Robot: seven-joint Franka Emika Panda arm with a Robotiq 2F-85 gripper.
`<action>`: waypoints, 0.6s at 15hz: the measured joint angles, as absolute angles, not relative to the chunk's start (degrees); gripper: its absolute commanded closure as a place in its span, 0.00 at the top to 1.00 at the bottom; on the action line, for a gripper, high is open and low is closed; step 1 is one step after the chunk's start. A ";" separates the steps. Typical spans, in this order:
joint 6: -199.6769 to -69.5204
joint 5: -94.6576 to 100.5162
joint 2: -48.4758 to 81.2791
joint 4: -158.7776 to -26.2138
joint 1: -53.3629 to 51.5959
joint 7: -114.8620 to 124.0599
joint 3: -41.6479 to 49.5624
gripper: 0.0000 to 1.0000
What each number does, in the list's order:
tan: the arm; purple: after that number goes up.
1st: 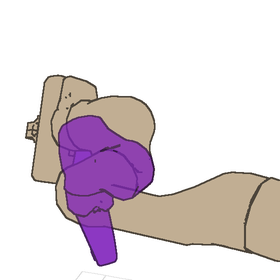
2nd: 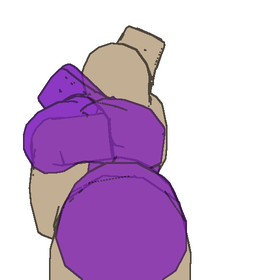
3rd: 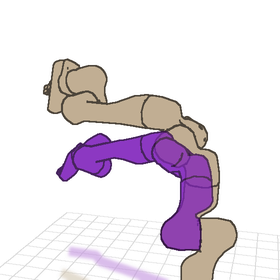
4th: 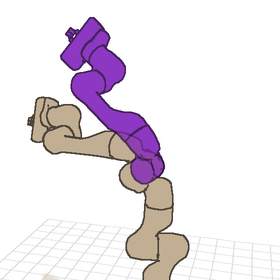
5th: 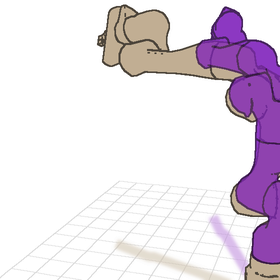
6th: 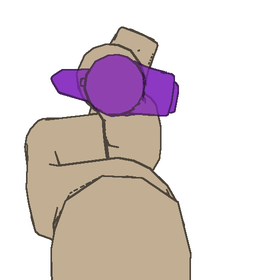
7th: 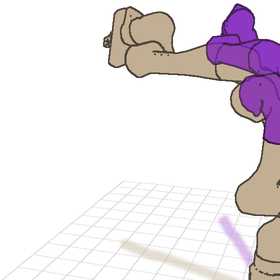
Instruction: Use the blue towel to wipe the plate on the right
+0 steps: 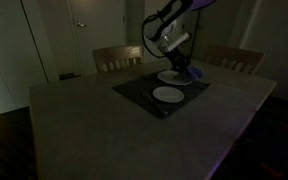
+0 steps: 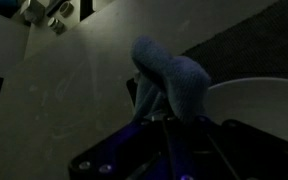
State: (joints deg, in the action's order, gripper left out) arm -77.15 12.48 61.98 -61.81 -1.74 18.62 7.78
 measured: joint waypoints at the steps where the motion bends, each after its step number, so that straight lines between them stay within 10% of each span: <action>1: -78.86 12.76 62.08 -61.70 -2.20 19.87 7.89 0.02; 9: -97.03 14.32 61.97 -62.27 -4.03 24.52 7.89 0.02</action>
